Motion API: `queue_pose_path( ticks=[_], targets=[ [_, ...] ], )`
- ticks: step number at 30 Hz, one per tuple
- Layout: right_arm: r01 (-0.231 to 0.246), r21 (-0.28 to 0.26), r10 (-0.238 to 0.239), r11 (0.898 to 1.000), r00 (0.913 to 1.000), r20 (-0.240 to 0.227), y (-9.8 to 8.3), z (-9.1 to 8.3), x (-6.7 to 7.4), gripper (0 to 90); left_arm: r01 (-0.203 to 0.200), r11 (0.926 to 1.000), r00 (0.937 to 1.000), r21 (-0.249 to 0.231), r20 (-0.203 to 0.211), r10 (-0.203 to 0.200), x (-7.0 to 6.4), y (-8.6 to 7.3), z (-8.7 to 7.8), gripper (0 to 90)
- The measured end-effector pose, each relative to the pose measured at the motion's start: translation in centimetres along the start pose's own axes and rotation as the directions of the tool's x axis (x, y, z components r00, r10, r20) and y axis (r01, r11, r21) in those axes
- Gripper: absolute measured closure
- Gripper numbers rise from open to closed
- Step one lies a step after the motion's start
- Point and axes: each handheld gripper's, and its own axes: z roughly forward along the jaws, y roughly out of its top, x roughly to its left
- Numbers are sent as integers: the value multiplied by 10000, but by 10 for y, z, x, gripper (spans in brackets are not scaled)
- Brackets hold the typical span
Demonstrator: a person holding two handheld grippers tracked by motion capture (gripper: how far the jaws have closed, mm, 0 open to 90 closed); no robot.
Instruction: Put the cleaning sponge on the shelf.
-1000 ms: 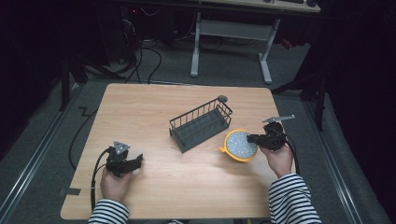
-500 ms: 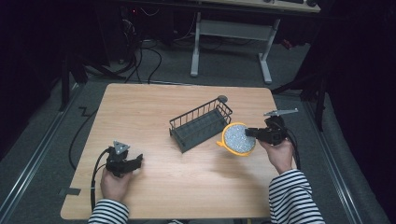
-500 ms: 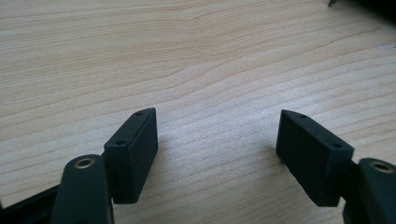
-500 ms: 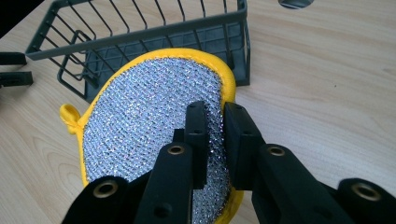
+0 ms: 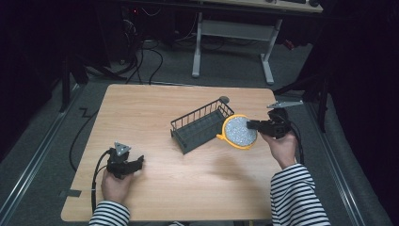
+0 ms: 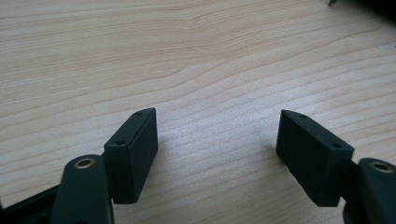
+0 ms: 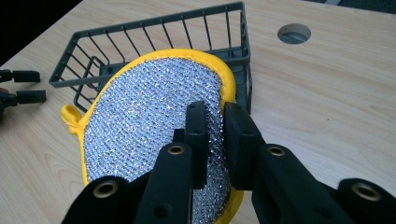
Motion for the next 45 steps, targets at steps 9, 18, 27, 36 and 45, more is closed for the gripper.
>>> queue_pose_path(
  ticks=[9, 18, 27, 36, 45],
  targets=[
    [152, -121, -151, 9998, 9999, 47, 16, 3, 5, 807, -4, 10000, 10000, 4, -4, 4, 0, 0, 0, 299],
    [185, -329, -184, 9993, 9998, 17, 33, 7, 9, 806, 9, 10000, 10000, -3, 9, -9, 0, 0, 0, 300],
    [153, -582, -160, 9982, 9998, -124, 56, 13, 14, 806, 65, 10000, 10000, -25, 54, -65, 1, 0, 0, 301],
    [387, -596, -388, 9975, 9992, -12, 73, 26, 23, 805, 85, 10000, 9999, -32, 63, -85, 1, 0, 0, 299],
    [399, -556, -401, 9977, 9992, -36, 85, 42, 31, 805, 98, 9999, 9999, -40, 74, -98, 1, 0, 0, 299]
  ],
)
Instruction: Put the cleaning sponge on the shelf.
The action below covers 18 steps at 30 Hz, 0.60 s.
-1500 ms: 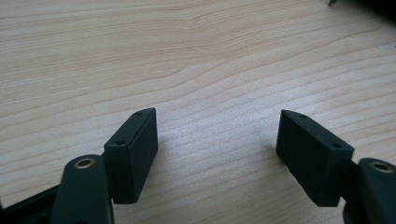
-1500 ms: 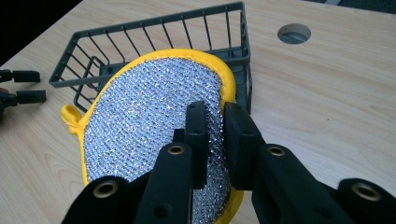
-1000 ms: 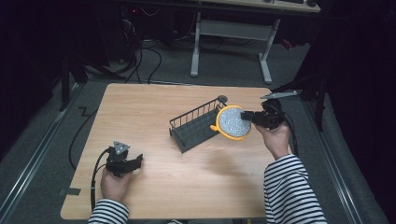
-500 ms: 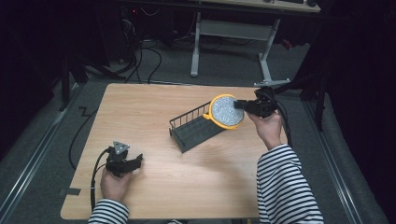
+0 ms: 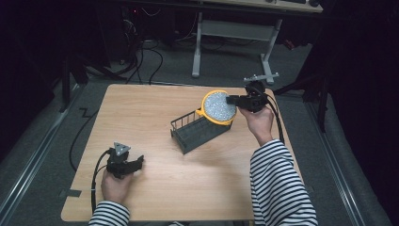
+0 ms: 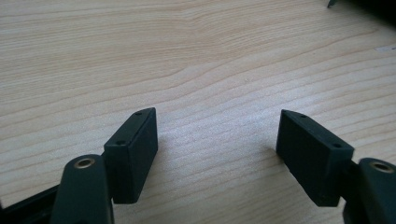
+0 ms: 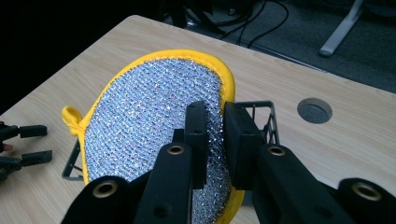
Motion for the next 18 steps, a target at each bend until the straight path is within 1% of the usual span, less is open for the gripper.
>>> queue_pose_path(
  ticks=[3, 5, 8, 12, 13, 16, 17, 18],
  targets=[
    [86, 44, -86, 10000, 10000, 40, 4, 7, 2, 806, 11, 10000, 10000, -10, 1, -11, 0, 0, 0, 298],
    [71, 53, -72, 10000, 10000, 49, 5, 9, 2, 805, 20, 10000, 10000, -12, 5, -20, 0, 0, 0, 298],
    [-45, -41, 44, 10000, 10000, -80, 9, 16, 4, 805, -15, 10000, 10000, 5, -18, 15, 0, 0, 0, 299],
    [-86, 1, 86, 10000, 9999, -73, 9, 22, 5, 804, -1, 10000, 10000, 1, -6, 1, 0, 0, 0, 299],
    [-174, -12, 173, 9998, 9998, -112, 8, 26, 6, 804, -18, 10000, 10000, 8, -11, 18, 0, 0, 0, 299],
    [-136, 14, 136, 9999, 9999, -101, 8, 31, 7, 804, -7, 10000, 10000, 7, -2, 7, 0, 0, 0, 298],
    [-115, 38, 116, 9999, 9999, -91, 8, 36, 8, 803, -14, 10000, 10000, 9, -6, 14, 0, 0, 0, 298],
    [-115, 38, 116, 9999, 9999, -91, 8, 36, 8, 803, -14, 10000, 10000, 9, -6, 14, 0, 0, 0, 298]
  ],
)
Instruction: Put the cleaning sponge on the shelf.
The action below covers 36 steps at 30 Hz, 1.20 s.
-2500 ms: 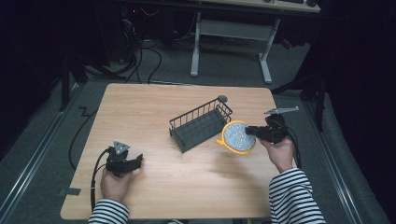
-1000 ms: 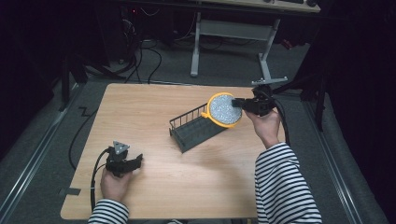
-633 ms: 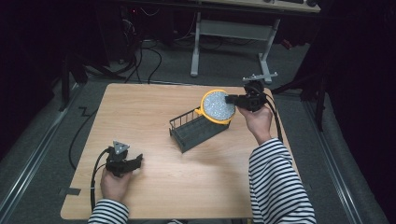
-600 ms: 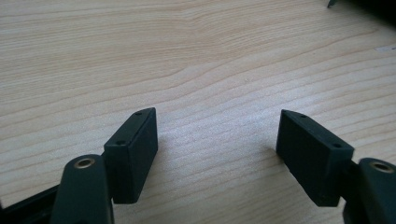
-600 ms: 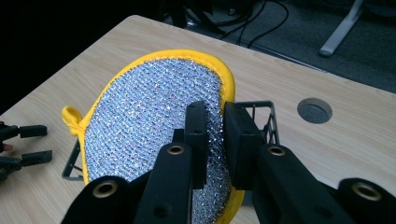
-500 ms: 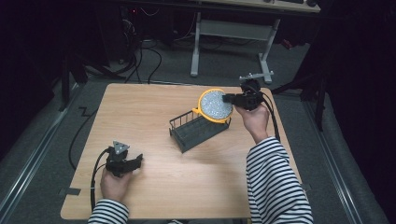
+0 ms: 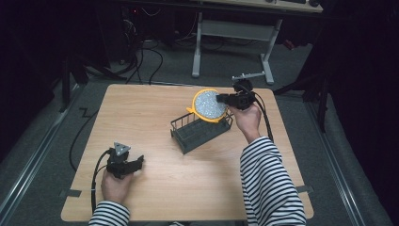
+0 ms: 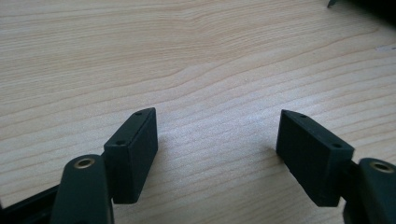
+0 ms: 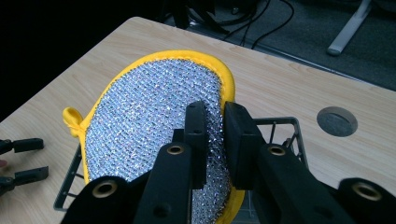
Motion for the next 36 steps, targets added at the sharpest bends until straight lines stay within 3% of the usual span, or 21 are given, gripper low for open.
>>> queue_pose_path(
  ticks=[18, 36],
  targets=[
    [70, 417, -76, 9991, 9999, 139, -5, 46, 7, 798, -6, 10000, 10000, -19, 44, 6, 0, 0, 0, 299],
    [173, 901, -211, 9958, 9989, 421, -18, 61, 3, 791, 1, 10000, 10000, -14, 51, -1, 0, 0, 0, 297]
  ],
)
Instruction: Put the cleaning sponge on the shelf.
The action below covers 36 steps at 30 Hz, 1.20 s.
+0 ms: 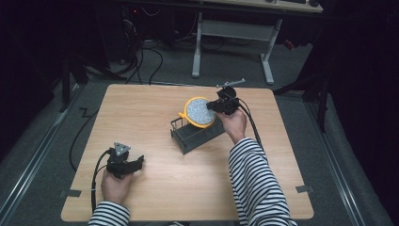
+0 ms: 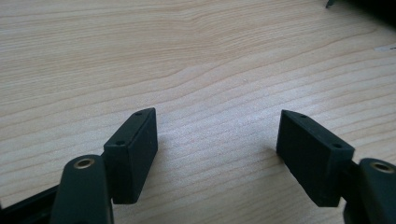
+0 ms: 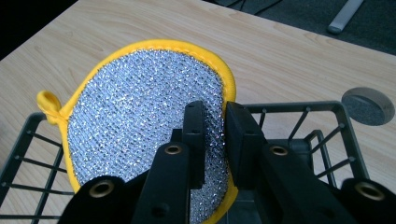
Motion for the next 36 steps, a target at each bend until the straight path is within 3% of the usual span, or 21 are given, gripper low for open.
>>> queue_pose_path(
  ticks=[6, 7, 9, 22, 25, 29, 36],
  targets=[
    [6, 193, -6, 9998, 10000, -24, -7, 2, -2, 800, -17, 10000, 10000, 1, -18, 17, 0, 0, 0, 297],
    [19, 260, -19, 9997, 10000, 7, -8, 2, -2, 850, -20, 10000, 10000, 1, -18, 20, 0, 0, 0, 297],
    [189, 459, -194, 9988, 9998, 100, -10, 3, -2, 860, -38, 10000, 10000, 11, -24, 39, 0, 0, 0, 298],
    [261, 735, -256, 9970, 9996, -70, -17, 3, -3, 859, -68, 10000, 10000, 39, -37, 68, -1, 0, 0, 298],
    [208, 738, -204, 9971, 9998, -54, -17, 2, -3, 823, -68, 10000, 10000, 40, -34, 68, -1, 0, 0, 298],
    [87, 519, -80, 9986, 9999, -134, -18, -2, -2, 709, -64, 10000, 10000, 28, -39, 64, -1, 0, 0, 298],
    [247, 233, -251, 9994, 9995, 180, -17, -16, 0, 596, -69, 10000, 10000, 40, -37, 70, -1, 0, 0, 298]
  ],
)
